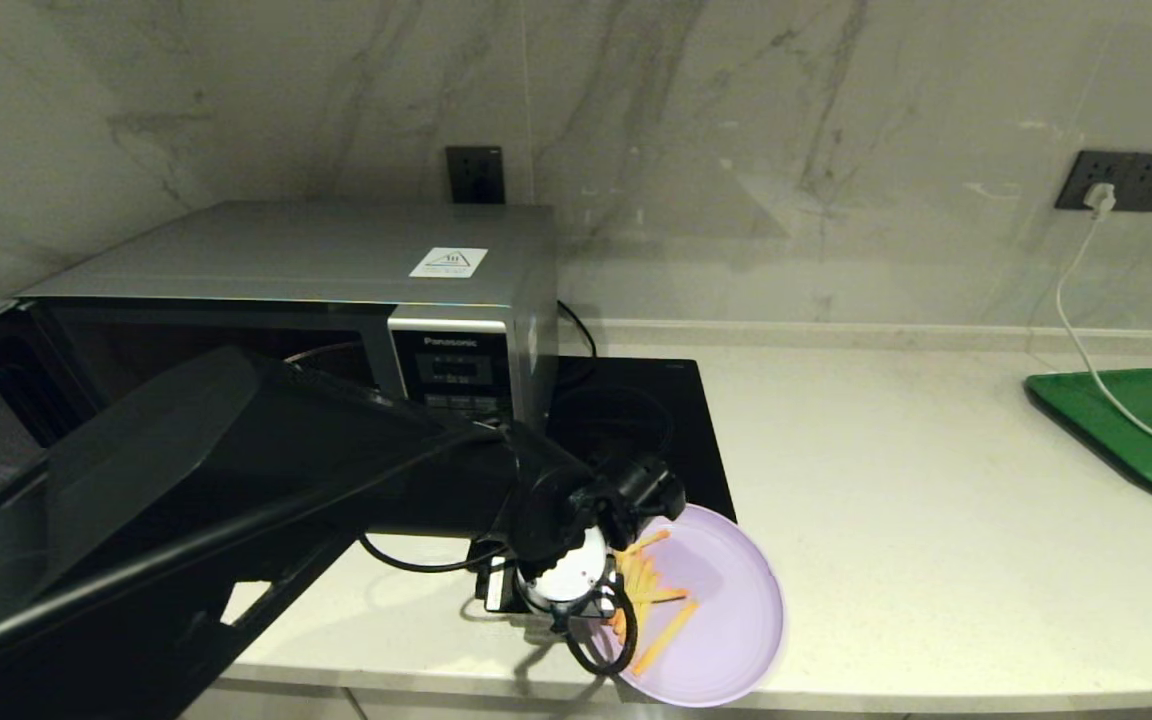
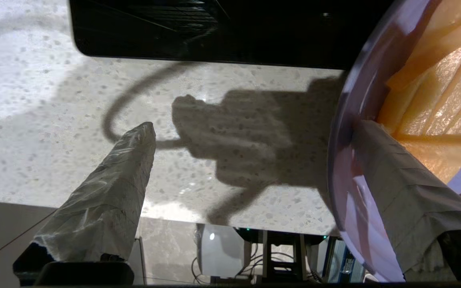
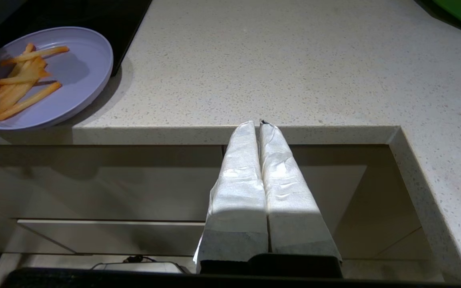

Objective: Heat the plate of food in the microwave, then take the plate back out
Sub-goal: Put the plate in the microwave oven

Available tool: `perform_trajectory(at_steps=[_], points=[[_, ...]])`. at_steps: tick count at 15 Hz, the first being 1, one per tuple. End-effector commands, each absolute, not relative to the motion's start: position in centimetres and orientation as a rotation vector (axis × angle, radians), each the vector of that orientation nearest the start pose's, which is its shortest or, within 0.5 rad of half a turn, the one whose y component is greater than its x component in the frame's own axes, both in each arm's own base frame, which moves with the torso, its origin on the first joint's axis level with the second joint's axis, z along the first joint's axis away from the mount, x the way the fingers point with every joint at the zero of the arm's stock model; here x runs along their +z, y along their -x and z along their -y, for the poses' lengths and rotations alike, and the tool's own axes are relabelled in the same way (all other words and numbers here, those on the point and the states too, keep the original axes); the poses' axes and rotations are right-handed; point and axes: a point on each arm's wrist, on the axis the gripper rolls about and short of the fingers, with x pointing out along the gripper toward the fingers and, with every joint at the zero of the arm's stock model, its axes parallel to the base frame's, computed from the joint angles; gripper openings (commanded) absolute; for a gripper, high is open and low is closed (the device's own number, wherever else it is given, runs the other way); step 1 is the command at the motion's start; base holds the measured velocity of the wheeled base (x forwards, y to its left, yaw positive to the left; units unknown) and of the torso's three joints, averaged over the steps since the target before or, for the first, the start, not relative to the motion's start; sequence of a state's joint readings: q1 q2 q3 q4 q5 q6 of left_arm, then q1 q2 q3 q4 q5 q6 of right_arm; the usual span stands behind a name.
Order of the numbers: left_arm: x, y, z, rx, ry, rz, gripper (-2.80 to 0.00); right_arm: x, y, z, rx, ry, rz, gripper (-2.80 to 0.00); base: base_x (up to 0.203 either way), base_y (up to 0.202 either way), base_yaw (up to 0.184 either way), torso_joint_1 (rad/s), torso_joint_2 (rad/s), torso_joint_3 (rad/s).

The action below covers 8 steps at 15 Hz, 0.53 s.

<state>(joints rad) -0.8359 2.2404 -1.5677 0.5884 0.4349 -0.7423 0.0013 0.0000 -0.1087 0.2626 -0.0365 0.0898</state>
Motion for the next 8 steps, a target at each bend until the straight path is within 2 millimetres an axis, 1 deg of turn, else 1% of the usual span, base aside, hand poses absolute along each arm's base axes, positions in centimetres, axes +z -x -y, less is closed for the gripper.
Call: perform_trajectory(at_steps=[1,8], points=[[8.66,-27.48,29.72,0.035,-0.079,-1.04,0.0,7.82,3.33,0.09,-0.042,-0.087,-0.153,-2.8,0.0,0.0,0.0,0.0,0.0,0.0],[8.56,-27.46,29.74,0.031,-0.07,-1.05,0.0,7.82,3.33,0.09,-0.041,-0.087,-0.153,-2.8,0.0,0.0,0.0,0.0,0.0,0.0]])
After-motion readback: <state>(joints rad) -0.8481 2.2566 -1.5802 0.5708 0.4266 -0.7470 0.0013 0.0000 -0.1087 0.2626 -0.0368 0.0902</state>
